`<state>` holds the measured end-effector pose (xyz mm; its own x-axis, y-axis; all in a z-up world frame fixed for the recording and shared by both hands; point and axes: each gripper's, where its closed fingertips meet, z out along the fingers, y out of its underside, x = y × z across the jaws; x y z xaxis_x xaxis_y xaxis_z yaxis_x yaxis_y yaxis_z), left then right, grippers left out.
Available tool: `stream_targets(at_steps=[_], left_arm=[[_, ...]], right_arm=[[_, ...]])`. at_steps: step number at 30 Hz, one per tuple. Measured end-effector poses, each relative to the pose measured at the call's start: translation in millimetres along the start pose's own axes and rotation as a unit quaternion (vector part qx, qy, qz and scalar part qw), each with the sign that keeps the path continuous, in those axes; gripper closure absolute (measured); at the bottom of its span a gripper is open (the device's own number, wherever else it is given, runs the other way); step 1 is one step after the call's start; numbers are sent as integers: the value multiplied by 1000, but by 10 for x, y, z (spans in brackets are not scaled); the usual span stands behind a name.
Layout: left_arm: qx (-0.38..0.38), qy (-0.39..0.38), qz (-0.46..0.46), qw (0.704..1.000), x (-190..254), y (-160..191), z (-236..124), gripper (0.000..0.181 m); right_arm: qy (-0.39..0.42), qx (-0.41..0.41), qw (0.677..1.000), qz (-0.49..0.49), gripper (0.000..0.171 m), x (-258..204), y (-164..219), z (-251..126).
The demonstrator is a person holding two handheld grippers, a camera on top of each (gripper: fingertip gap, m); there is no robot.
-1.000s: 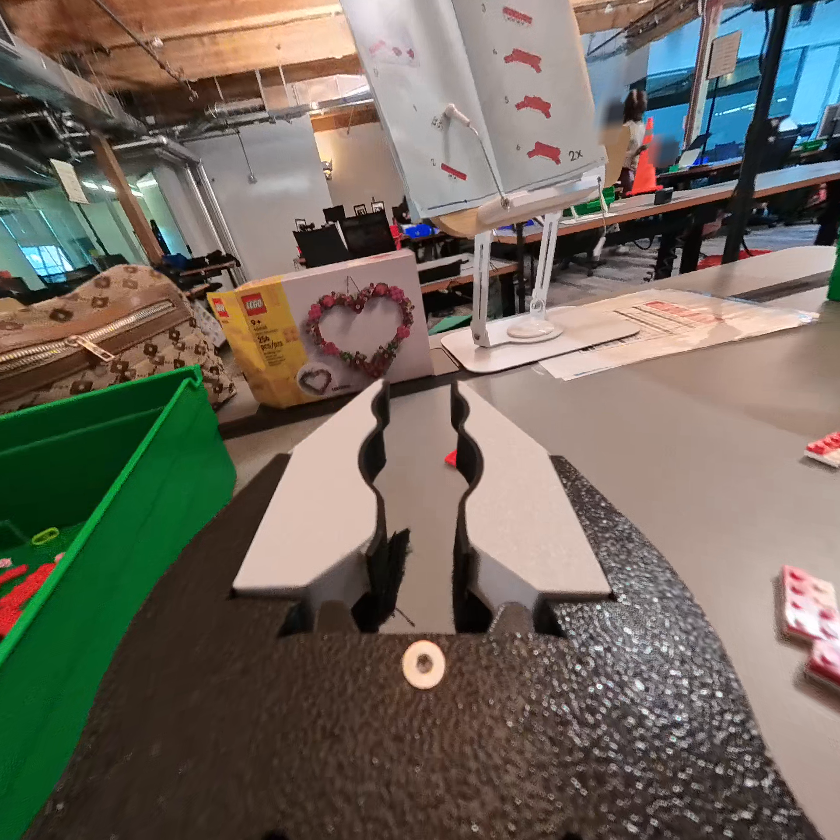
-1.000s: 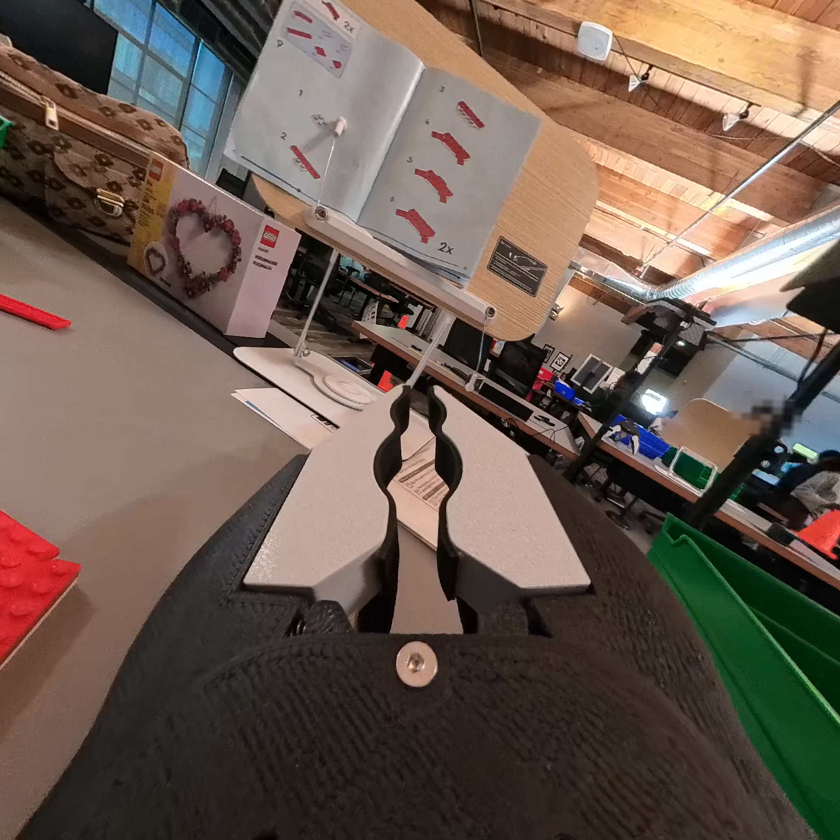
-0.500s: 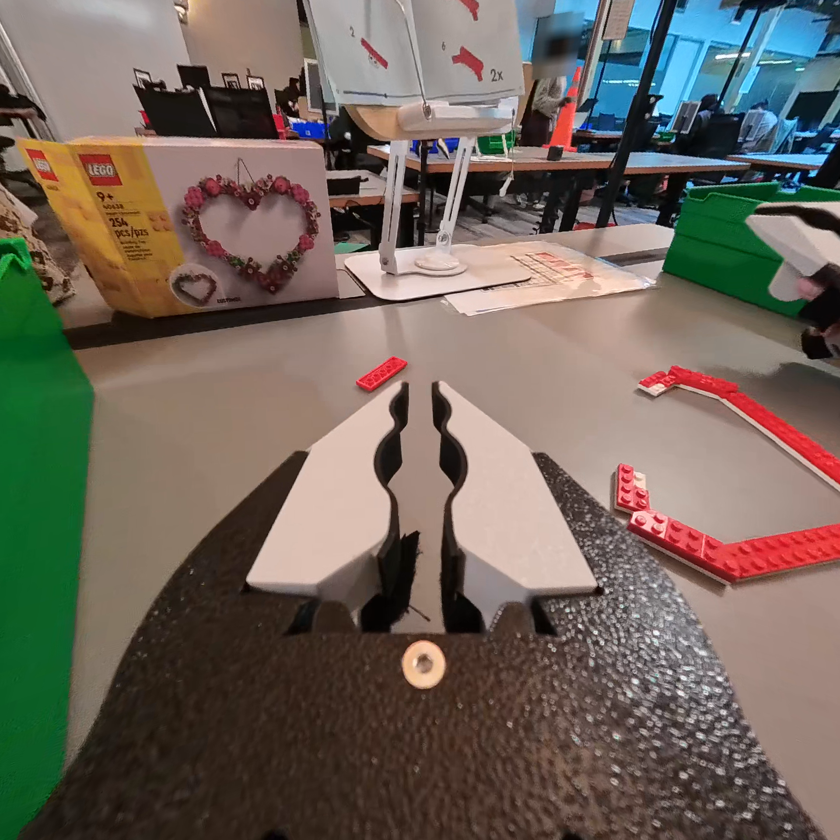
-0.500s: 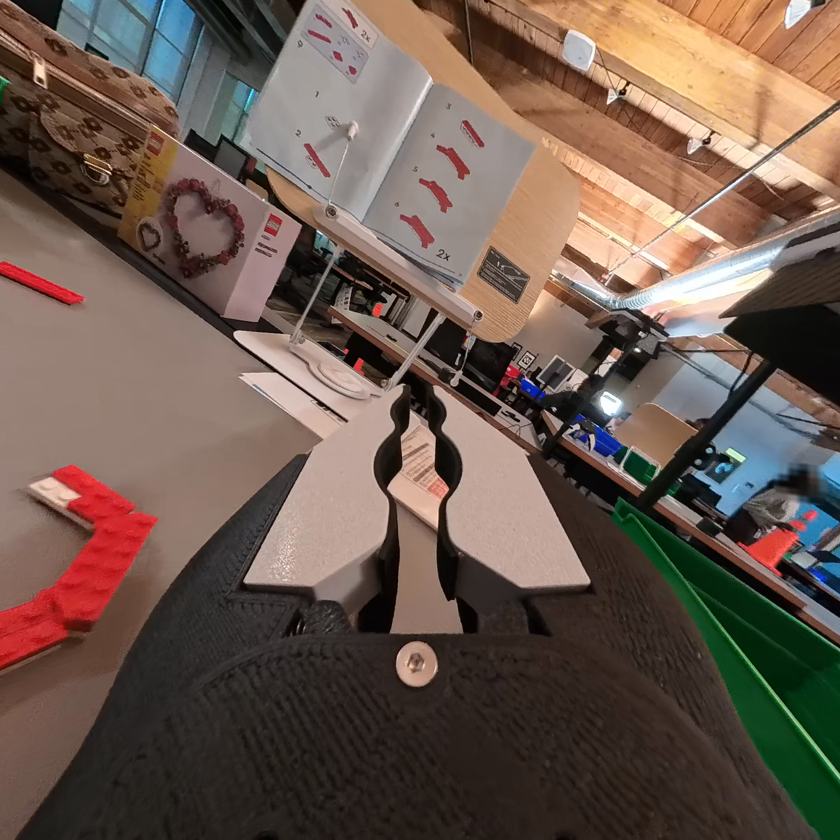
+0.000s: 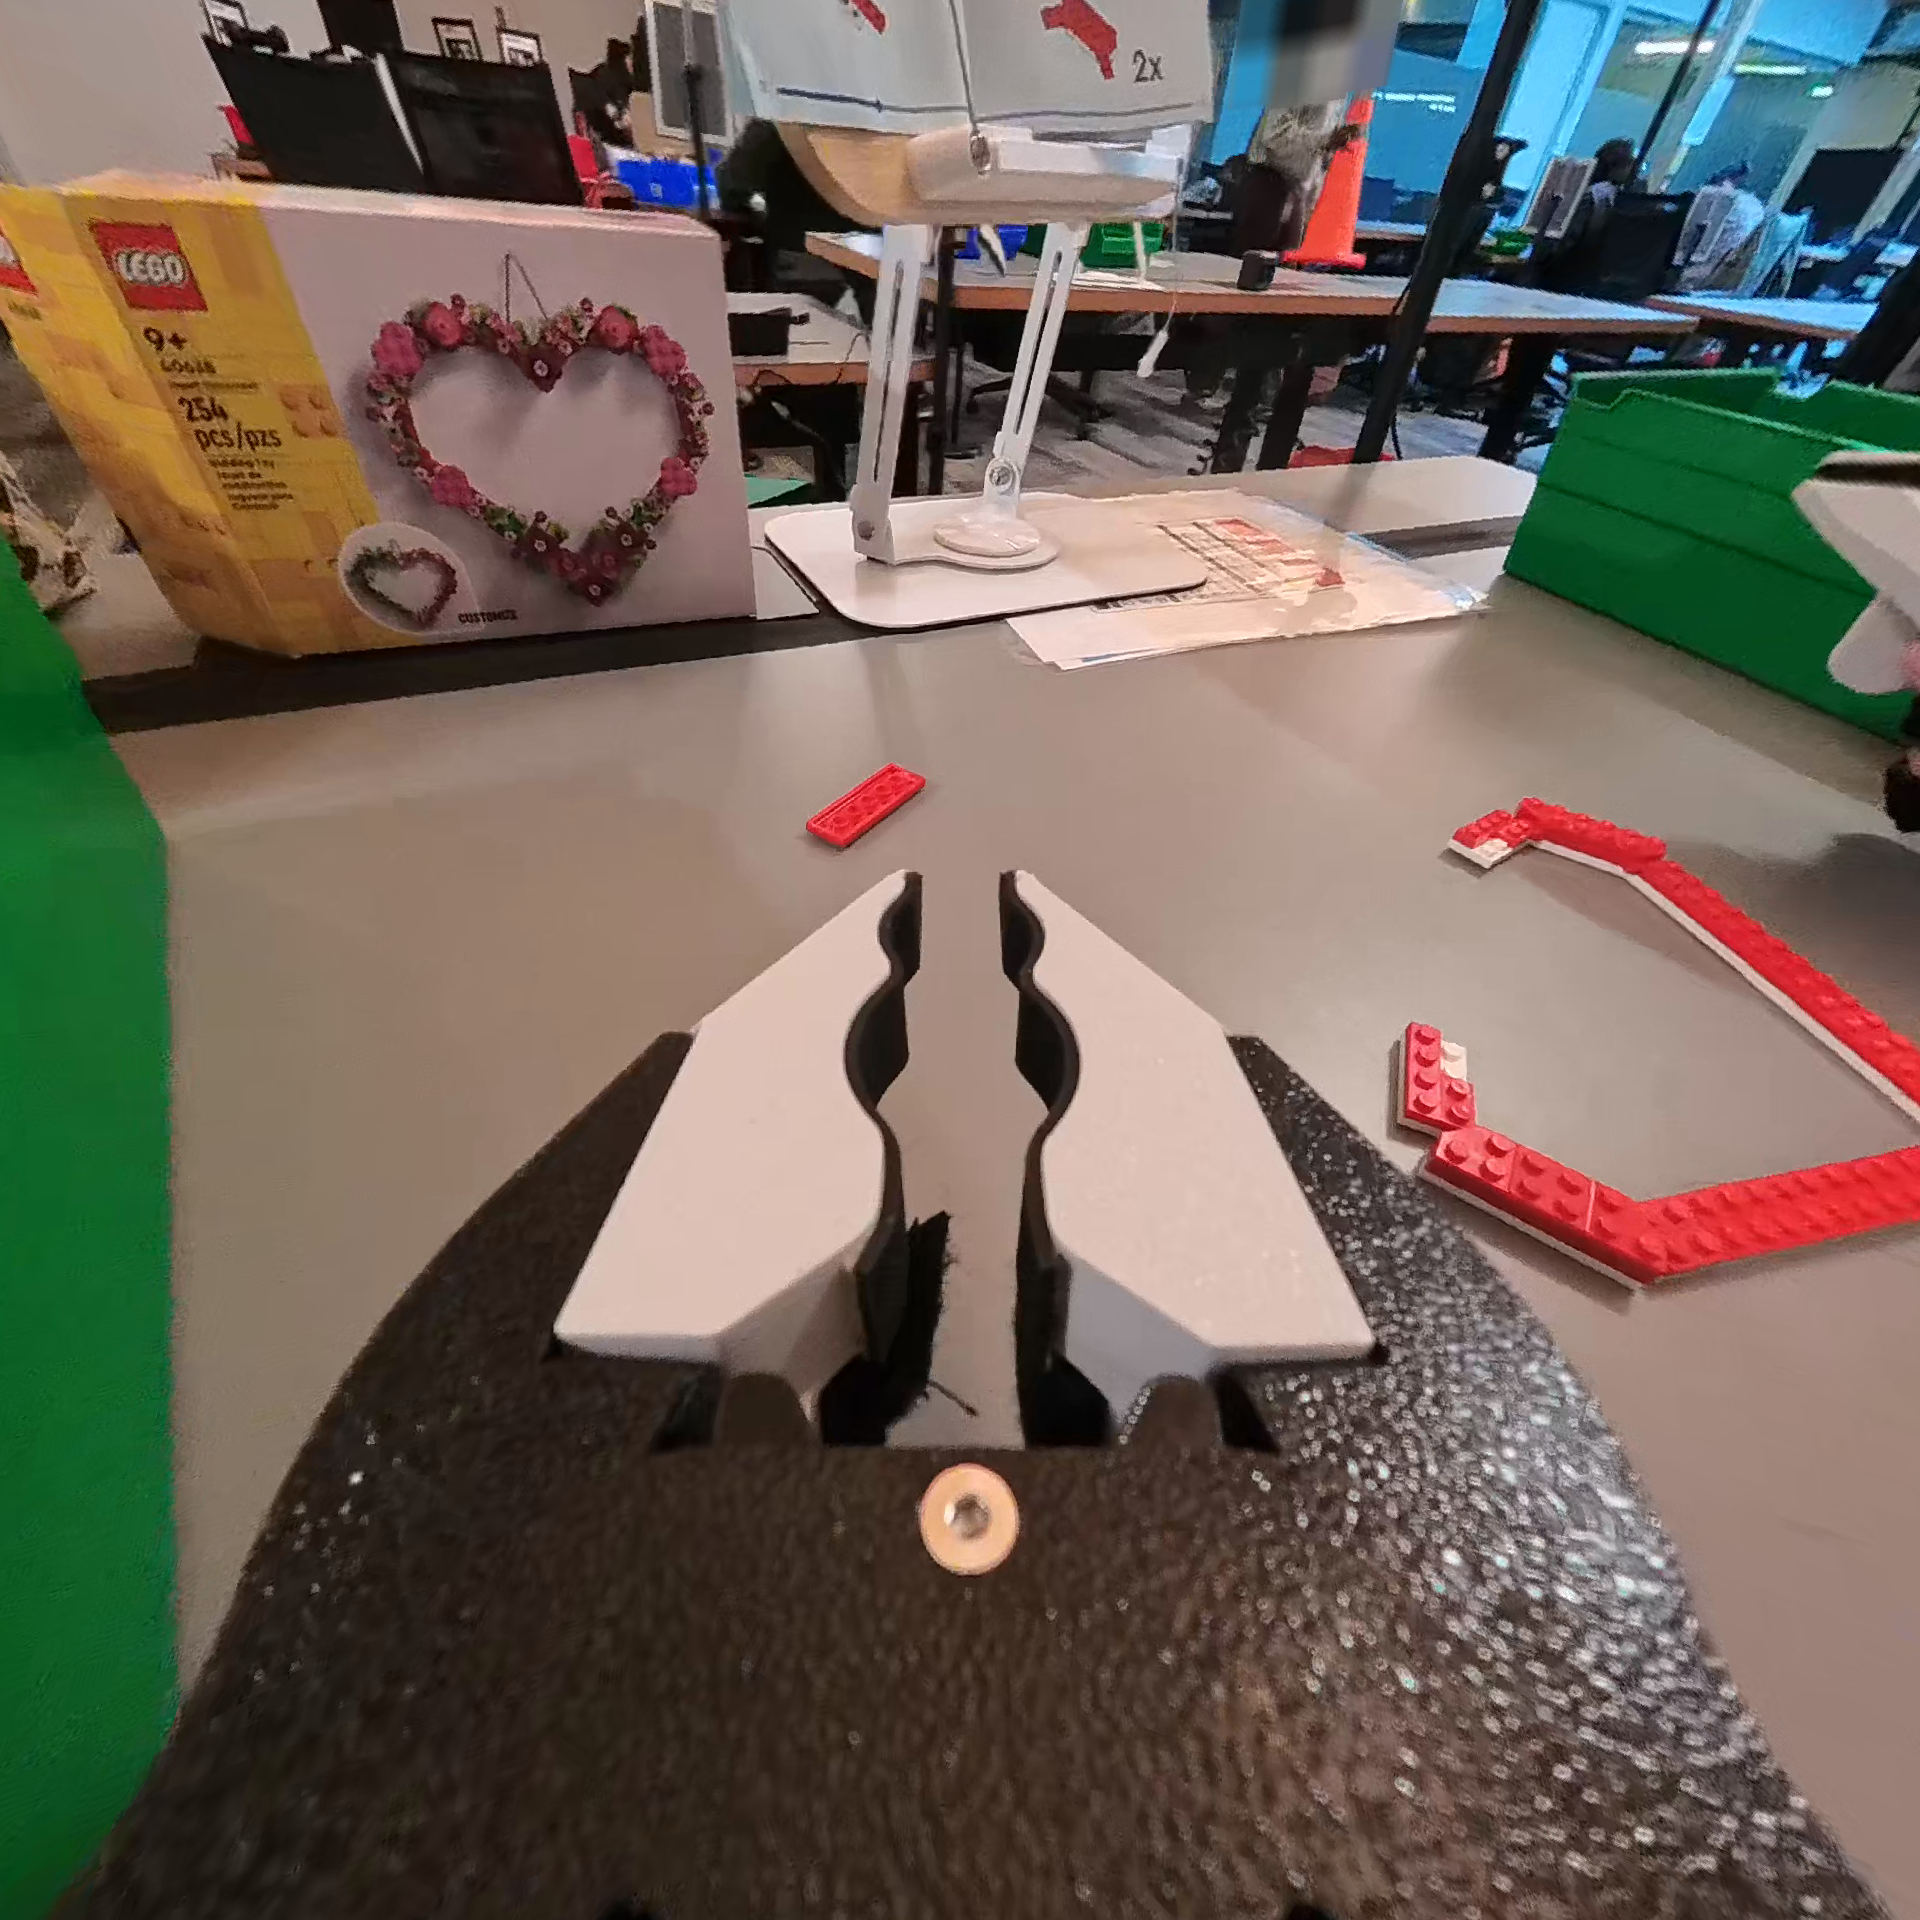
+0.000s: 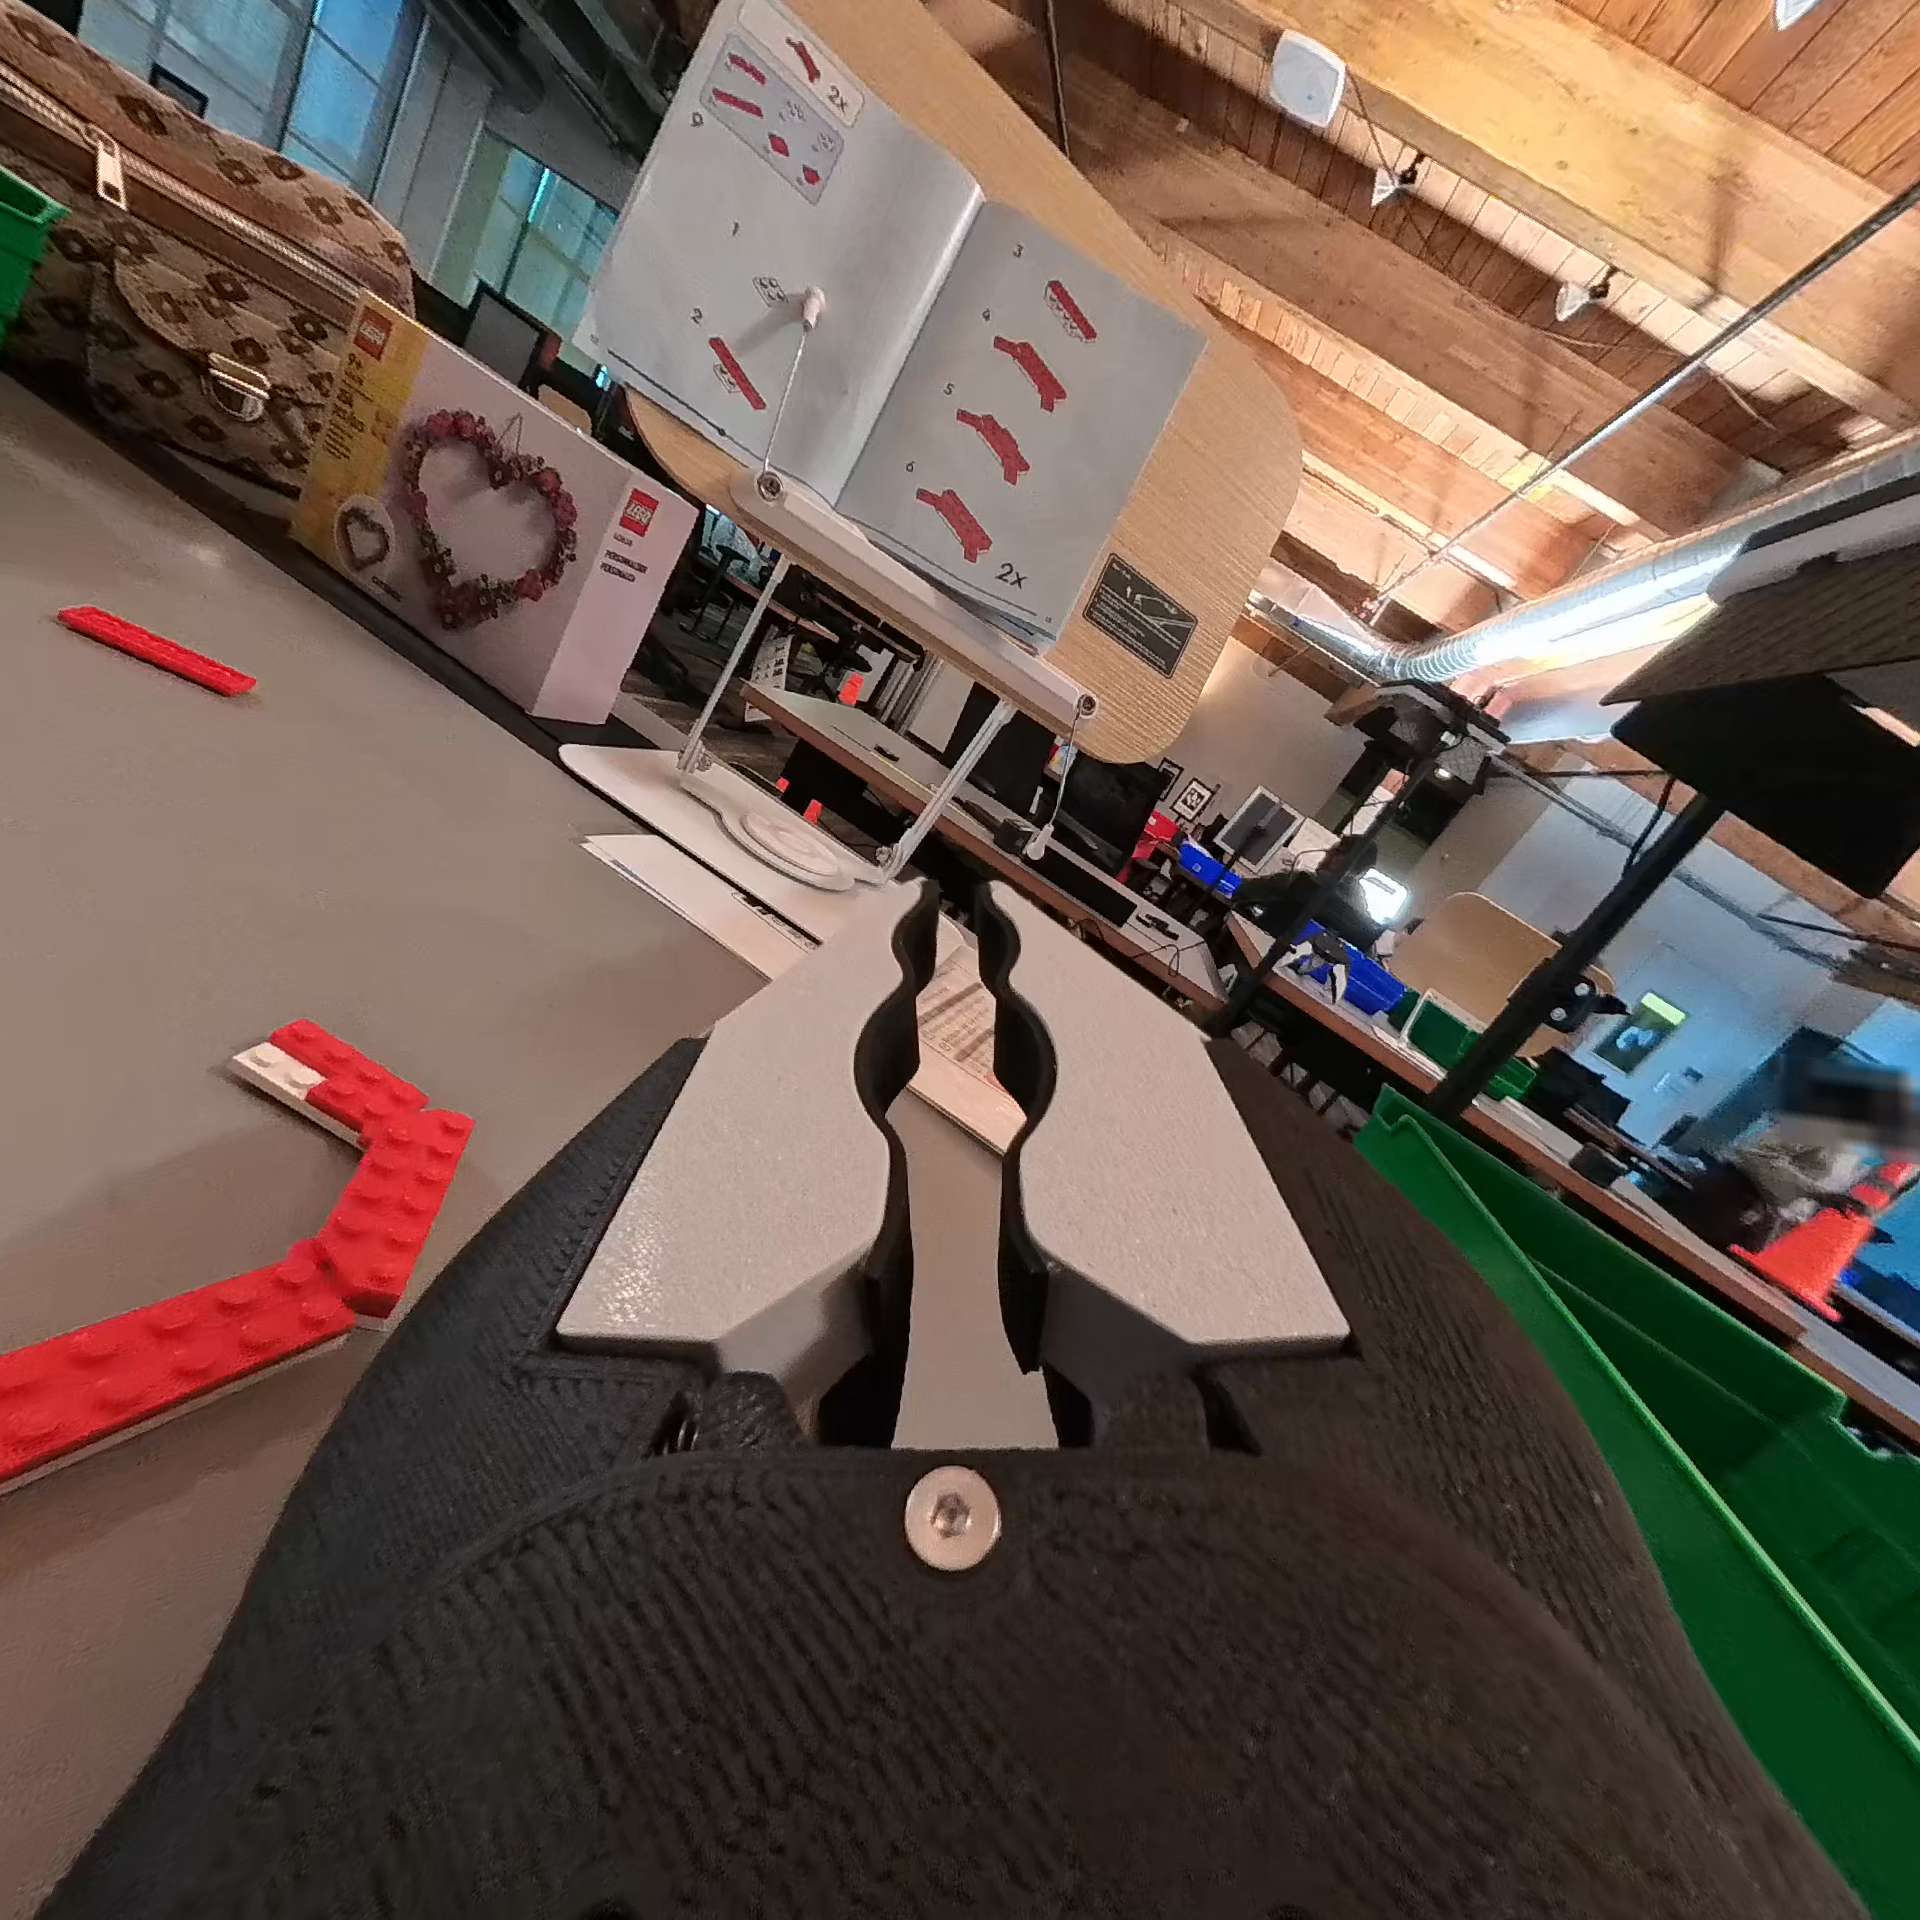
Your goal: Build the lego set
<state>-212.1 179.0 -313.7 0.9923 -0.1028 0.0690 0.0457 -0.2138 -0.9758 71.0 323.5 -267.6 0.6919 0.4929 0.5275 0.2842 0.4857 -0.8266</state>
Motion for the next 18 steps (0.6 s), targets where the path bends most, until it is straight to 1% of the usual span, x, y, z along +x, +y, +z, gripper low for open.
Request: stream_targets(at_steps=[7,18], left_arm=[[-2,18,10,1000,90,-1,5,166],[-6,25,5,1000,74,34,27,164]], right_arm=[[5,-12,1000,-11,166,4,37,12],[12,-16,1000,-7,165,37,64,41]])
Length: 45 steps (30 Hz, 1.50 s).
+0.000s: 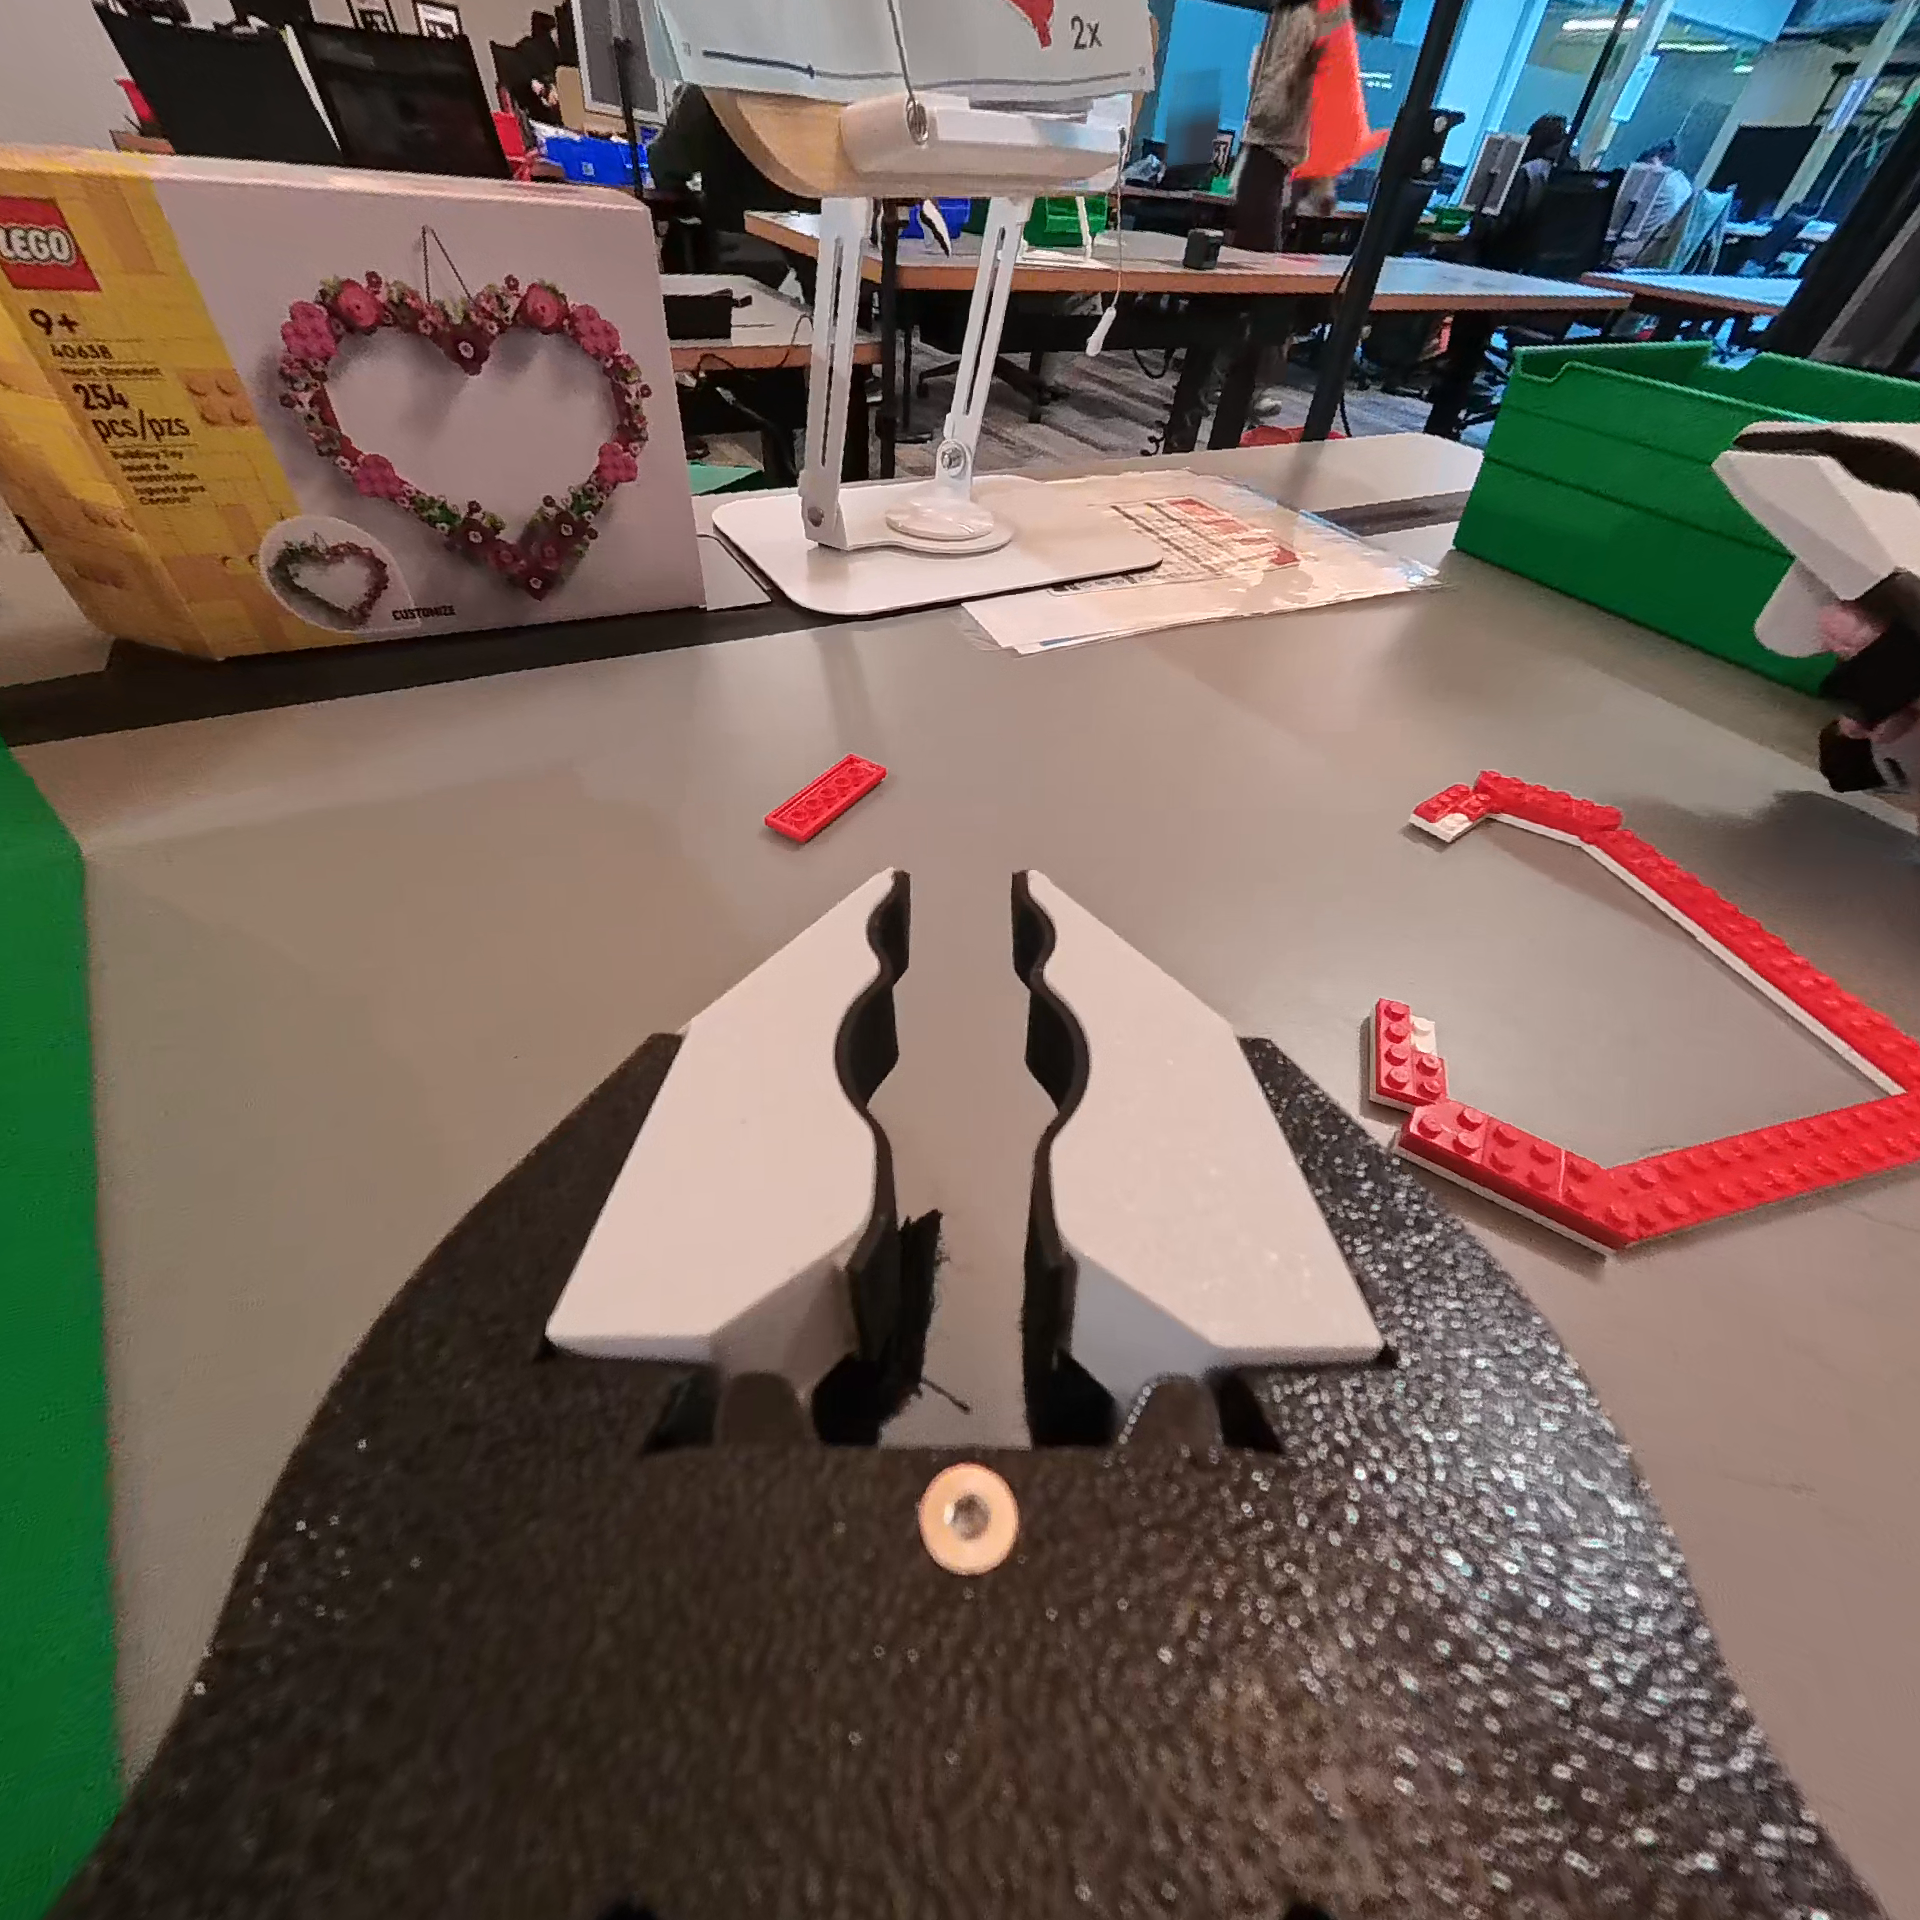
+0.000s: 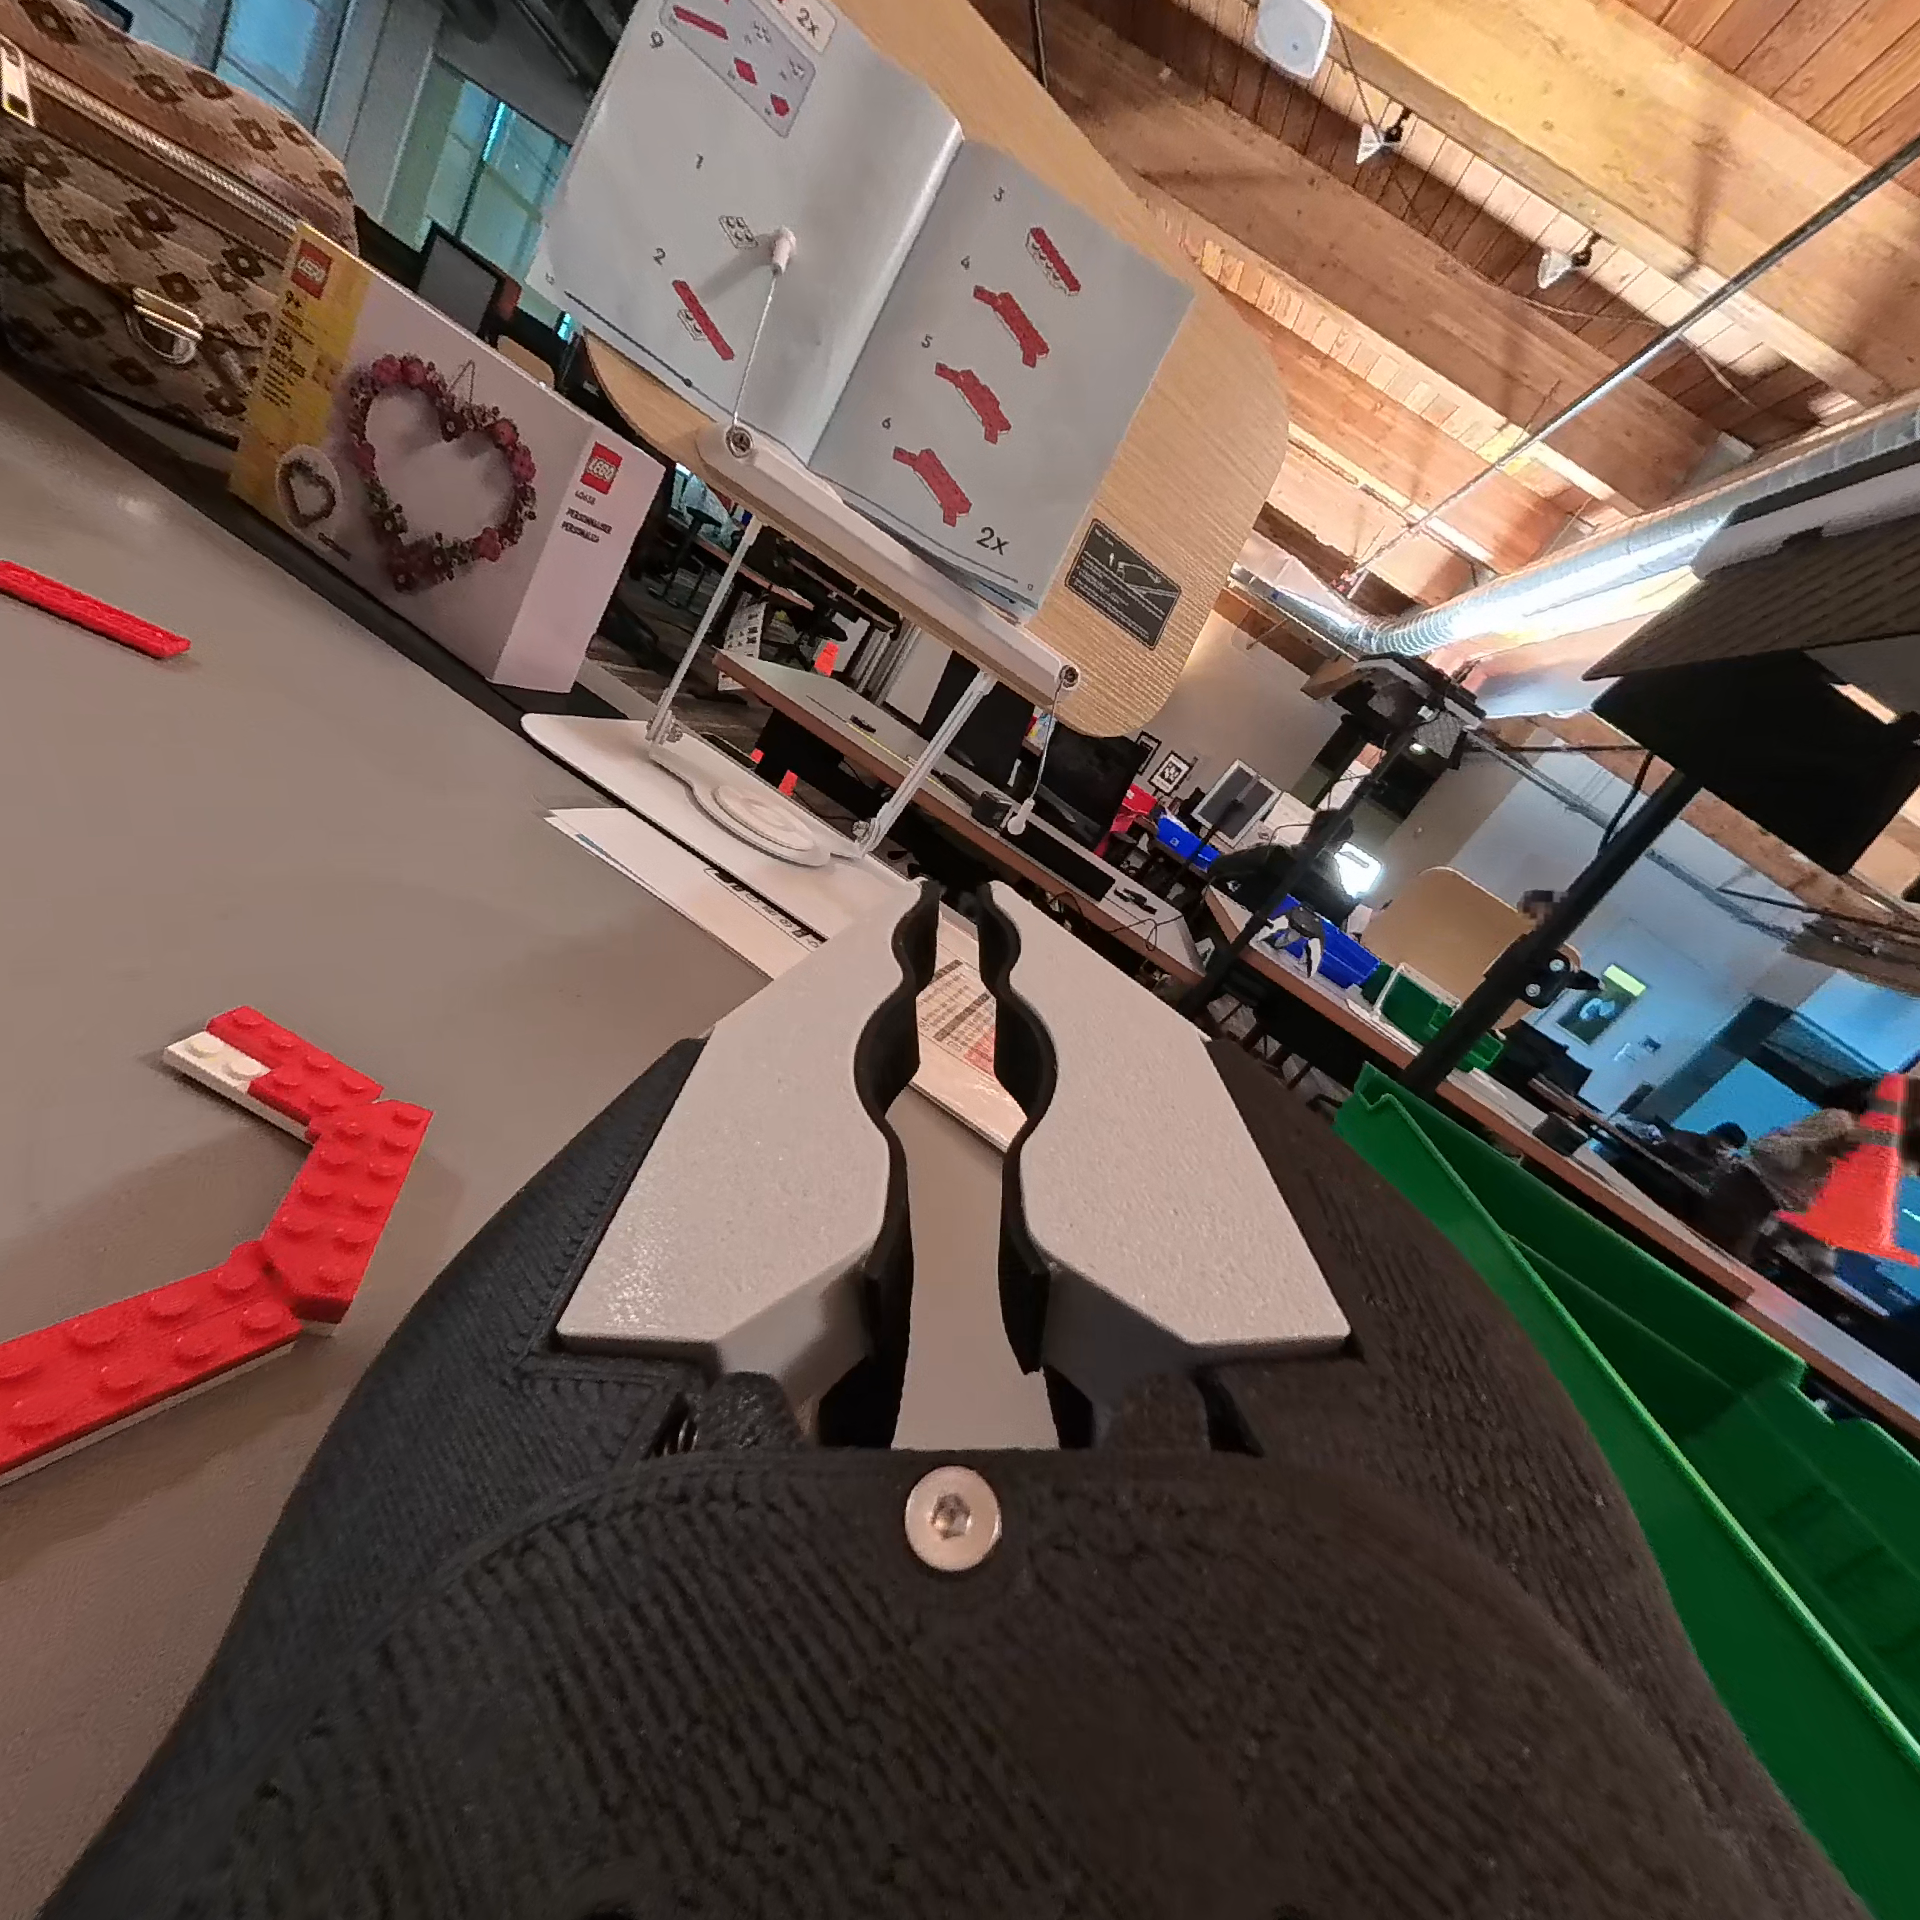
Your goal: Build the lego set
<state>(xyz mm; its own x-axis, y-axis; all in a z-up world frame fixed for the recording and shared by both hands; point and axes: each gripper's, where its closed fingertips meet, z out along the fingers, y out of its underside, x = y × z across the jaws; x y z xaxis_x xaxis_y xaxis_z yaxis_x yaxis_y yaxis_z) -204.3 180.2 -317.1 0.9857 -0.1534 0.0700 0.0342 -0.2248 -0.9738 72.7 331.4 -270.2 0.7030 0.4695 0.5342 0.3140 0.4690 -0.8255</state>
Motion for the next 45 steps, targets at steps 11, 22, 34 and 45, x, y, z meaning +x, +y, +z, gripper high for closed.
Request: stream_targets(at_steps=[11,22,34,45], left_arm=[[4,-3,2,1000,-7,-12,-2,162],[27,19,-3,999,69,-95,-32,157],[23,50,9,998,234,-162,-27,155],[-14,-122,9,992,-895,-1831,-722,153]], right_arm=[[-2,6,1000,9,166,7,-15,-4],[-6,12,1000,19,165,9,-28,-9],[-10,16,1000,24,165,2,-41,-14],[-19,19,999,33,165,-14,-44,-5]])
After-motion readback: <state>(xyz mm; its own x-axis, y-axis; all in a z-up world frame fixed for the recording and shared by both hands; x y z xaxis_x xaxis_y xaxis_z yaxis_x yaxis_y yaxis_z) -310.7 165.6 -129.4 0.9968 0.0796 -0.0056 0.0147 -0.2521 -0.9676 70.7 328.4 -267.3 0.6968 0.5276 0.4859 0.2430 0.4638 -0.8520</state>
